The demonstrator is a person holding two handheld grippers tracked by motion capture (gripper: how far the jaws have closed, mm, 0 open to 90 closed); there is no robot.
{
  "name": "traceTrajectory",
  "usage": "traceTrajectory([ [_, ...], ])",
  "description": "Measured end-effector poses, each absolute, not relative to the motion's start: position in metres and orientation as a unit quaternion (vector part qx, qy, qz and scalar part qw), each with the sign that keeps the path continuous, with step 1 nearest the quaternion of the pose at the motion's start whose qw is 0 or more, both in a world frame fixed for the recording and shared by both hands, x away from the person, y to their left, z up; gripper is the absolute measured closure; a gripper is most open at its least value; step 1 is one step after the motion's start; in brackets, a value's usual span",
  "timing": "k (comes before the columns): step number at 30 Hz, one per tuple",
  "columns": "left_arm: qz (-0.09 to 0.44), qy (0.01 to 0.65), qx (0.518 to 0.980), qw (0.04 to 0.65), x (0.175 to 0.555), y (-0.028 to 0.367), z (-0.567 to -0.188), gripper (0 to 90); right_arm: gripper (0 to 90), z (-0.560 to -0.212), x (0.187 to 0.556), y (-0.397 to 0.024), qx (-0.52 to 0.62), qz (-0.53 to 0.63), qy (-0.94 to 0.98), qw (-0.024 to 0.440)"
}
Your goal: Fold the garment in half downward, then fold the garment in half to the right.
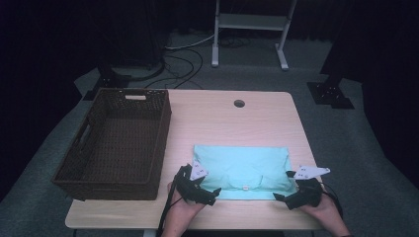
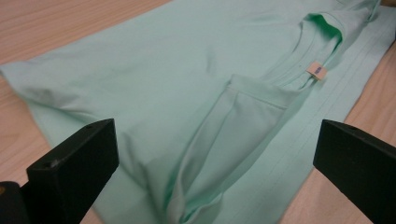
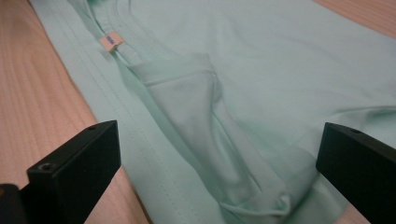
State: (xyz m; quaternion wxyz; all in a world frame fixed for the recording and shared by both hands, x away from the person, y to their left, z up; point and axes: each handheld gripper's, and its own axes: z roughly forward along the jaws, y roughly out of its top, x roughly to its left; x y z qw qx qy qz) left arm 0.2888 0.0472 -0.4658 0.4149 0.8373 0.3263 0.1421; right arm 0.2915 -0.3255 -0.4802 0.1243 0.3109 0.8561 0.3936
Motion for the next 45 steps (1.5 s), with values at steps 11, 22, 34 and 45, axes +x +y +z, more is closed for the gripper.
traceTrajectory([
  [11,0.120,0.303,0.853,0.408,0.292,0.026,-0.473,0.0,0.0,-0.482,0.296,-0.307,0.272,0.401,0.868,0.108],
  [22,0.103,0.299,0.866,0.388,0.292,0.018,-0.482,0.0,0.0,-0.487,0.296,-0.300,0.256,0.388,0.881,0.085],
  [34,0.099,0.296,0.865,0.393,0.280,0.020,-0.479,0.0,0.0,-0.483,0.287,-0.296,0.248,0.386,0.887,0.059],
  [45,0.093,0.296,0.864,0.396,0.267,0.024,-0.482,0.0,0.0,-0.484,0.278,-0.301,0.243,0.393,0.886,0.044],
])
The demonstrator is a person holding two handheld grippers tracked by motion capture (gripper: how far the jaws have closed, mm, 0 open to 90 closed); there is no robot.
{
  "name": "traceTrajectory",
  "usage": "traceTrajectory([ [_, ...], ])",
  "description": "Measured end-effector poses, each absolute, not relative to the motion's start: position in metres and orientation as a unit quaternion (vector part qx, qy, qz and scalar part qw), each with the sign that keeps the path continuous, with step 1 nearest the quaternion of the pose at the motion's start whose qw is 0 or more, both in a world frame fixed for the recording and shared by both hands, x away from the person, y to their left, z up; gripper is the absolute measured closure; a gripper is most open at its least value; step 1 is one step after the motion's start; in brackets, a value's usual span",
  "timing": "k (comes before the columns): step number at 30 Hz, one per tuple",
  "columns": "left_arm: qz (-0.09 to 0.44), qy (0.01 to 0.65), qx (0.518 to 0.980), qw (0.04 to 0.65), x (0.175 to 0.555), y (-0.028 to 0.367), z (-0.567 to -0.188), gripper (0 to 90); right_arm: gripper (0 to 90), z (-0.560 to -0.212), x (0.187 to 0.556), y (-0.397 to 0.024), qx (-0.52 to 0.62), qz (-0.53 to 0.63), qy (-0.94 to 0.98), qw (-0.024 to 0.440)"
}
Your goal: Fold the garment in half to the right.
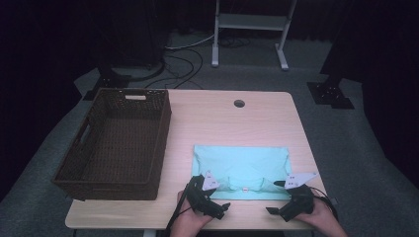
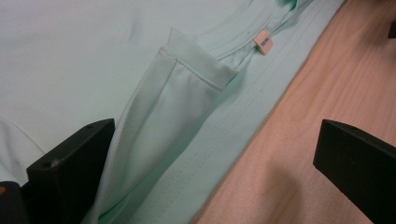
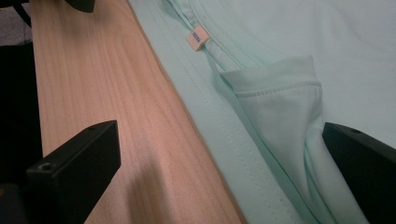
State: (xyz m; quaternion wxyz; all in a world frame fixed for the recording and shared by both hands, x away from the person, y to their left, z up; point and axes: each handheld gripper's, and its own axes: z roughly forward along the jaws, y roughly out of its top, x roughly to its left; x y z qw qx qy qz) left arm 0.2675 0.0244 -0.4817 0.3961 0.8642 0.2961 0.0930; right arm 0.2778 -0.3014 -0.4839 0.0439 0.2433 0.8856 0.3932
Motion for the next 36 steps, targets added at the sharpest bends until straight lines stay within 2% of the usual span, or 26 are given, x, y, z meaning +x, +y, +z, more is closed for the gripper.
traceTrajectory([
  [21,0.086,0.294,0.863,0.402,0.247,0.030,-0.484,0.0,0.0,-0.483,0.260,-0.306,0.247,0.398,0.883,0.029],
  [36,0.098,0.296,0.855,0.414,0.246,0.036,-0.471,0.0,0.0,-0.475,0.252,-0.306,0.242,0.408,0.880,0.033],
])
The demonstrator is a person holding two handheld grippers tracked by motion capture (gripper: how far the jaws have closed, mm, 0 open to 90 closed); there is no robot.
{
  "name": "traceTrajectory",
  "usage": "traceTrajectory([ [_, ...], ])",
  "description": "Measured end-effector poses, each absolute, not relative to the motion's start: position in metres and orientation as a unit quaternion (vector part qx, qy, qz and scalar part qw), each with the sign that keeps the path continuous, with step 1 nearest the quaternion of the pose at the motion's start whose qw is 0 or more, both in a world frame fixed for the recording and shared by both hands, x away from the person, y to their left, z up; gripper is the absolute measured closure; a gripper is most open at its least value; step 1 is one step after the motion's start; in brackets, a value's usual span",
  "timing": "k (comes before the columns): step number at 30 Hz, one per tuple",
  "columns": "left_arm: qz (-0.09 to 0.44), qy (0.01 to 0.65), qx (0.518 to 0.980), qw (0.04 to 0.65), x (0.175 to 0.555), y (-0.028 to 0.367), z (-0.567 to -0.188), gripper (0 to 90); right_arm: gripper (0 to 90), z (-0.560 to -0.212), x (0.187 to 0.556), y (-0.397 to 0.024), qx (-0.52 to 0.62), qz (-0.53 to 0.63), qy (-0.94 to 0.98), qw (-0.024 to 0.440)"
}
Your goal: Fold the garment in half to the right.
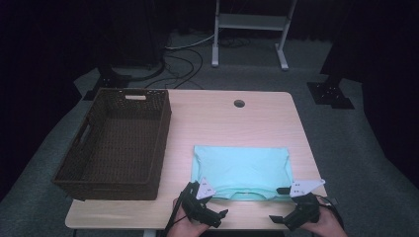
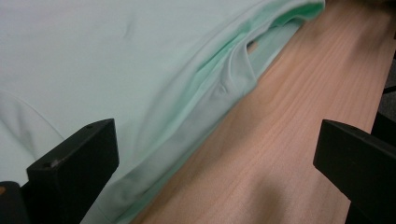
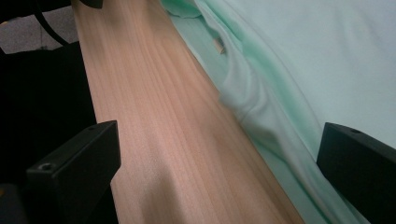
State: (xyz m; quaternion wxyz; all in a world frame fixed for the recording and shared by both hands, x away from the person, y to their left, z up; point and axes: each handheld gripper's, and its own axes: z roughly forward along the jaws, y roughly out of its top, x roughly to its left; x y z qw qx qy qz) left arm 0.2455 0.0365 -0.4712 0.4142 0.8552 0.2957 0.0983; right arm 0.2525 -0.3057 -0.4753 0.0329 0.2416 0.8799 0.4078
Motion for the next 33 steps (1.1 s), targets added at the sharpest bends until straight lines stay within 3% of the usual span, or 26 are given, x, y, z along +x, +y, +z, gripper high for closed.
traceTrajectory([
  [17,0.156,0.272,0.838,0.447,0.294,0.034,-0.438,0.0,0.0,-0.458,0.302,-0.308,0.249,0.433,0.861,0.099],
  [28,0.181,0.256,0.829,0.463,0.339,0.020,-0.439,0.0,0.0,-0.461,0.349,-0.291,0.253,0.432,0.858,0.115],
  [33,0.165,0.254,0.841,0.448,0.359,0.004,-0.452,0.0,0.0,-0.467,0.366,-0.278,0.251,0.428,0.861,0.114],
])
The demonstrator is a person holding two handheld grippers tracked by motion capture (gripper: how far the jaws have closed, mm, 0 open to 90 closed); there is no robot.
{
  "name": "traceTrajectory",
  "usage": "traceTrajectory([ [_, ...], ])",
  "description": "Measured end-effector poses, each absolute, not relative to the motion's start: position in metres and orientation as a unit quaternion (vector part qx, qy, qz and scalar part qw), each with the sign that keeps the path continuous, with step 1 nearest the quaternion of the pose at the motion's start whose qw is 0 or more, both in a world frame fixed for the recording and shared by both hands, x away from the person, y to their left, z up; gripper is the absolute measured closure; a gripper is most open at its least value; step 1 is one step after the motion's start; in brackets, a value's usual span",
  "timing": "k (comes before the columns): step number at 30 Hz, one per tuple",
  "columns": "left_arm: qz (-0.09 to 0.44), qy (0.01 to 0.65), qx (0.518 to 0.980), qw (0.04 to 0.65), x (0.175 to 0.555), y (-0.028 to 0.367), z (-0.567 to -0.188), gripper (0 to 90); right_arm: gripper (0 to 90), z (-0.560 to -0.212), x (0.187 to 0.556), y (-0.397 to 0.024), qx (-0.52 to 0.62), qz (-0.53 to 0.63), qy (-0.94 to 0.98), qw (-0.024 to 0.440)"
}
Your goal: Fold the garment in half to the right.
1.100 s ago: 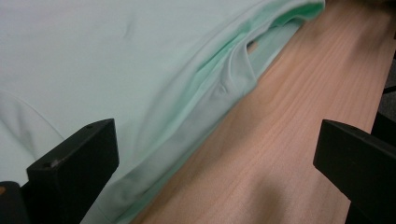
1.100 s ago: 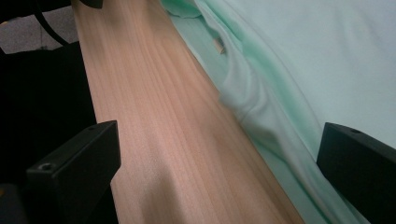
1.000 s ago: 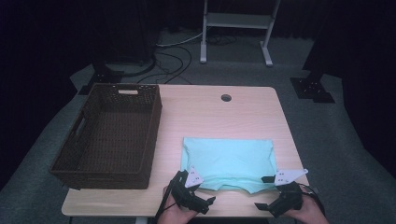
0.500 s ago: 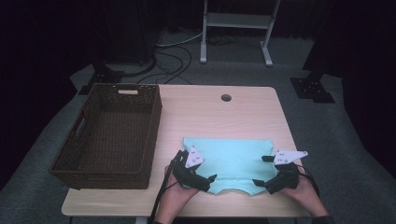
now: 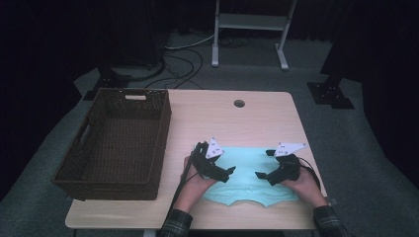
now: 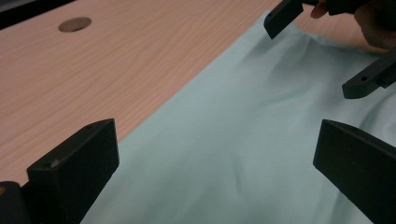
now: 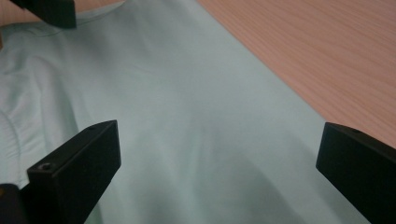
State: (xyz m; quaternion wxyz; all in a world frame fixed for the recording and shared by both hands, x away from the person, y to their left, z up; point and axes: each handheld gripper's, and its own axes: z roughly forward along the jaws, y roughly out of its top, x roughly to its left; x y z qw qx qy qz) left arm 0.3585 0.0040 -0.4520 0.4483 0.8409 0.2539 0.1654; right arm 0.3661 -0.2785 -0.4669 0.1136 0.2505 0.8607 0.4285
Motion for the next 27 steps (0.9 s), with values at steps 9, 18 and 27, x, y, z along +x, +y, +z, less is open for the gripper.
traceTrajectory([
  [9,0.135,0.254,0.870,0.401,0.378,-0.017,-0.478,0.0,0.0,-0.483,0.385,-0.257,0.247,0.402,0.876,0.097],
  [18,0.117,0.262,0.885,0.366,0.381,-0.021,-0.484,0.0,0.0,-0.486,0.385,-0.251,0.242,0.369,0.892,0.099],
  [27,0.115,0.256,0.887,0.367,0.370,-0.017,-0.484,0.0,0.0,-0.486,0.373,-0.249,0.247,0.370,0.890,0.103],
])
